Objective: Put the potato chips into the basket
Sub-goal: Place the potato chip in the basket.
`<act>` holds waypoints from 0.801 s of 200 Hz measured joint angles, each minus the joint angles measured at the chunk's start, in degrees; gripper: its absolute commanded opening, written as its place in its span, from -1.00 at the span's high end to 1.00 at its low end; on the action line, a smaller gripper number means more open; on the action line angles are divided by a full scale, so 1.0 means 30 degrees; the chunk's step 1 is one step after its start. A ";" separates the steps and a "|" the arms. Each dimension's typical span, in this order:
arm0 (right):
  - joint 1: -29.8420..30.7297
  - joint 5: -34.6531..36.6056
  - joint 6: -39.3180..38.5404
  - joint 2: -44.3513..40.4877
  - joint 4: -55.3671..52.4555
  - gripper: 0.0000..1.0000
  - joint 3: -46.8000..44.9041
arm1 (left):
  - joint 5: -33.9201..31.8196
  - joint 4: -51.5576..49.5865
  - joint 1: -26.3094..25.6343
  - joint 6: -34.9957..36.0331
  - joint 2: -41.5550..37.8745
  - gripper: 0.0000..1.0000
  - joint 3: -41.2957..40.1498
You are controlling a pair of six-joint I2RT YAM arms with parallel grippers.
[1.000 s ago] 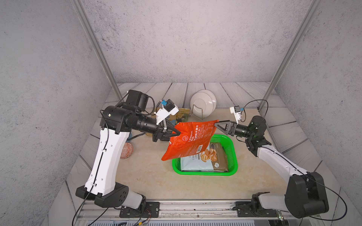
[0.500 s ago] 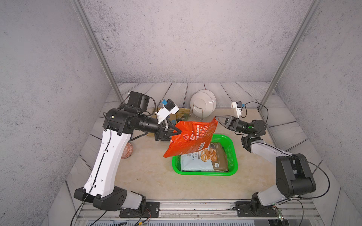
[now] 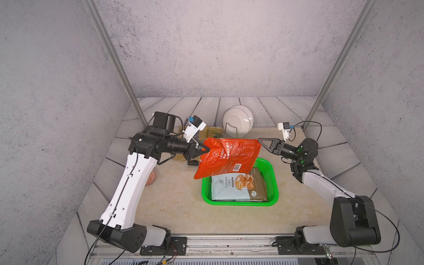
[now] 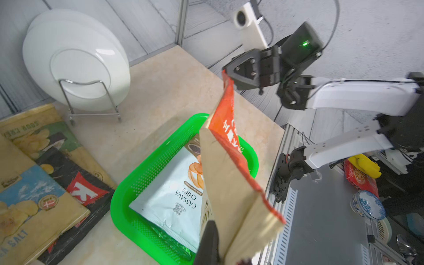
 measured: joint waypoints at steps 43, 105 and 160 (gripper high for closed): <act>0.0051 0.2477 -0.6433 -0.2936 -1.1169 1.00 0.1486 | -0.0867 0.3009 0.0000 -0.1188 -0.0153 0.98 -0.4226; 0.0270 0.4240 -0.8881 -0.3774 -1.8542 1.00 0.0568 | -0.0357 0.4728 -0.0029 -0.1202 0.0372 0.98 -0.7672; 0.0393 0.6091 -1.0236 -0.5523 -2.1959 1.00 0.0561 | 0.0612 0.6666 -0.0284 -0.1224 0.0641 0.96 -1.0098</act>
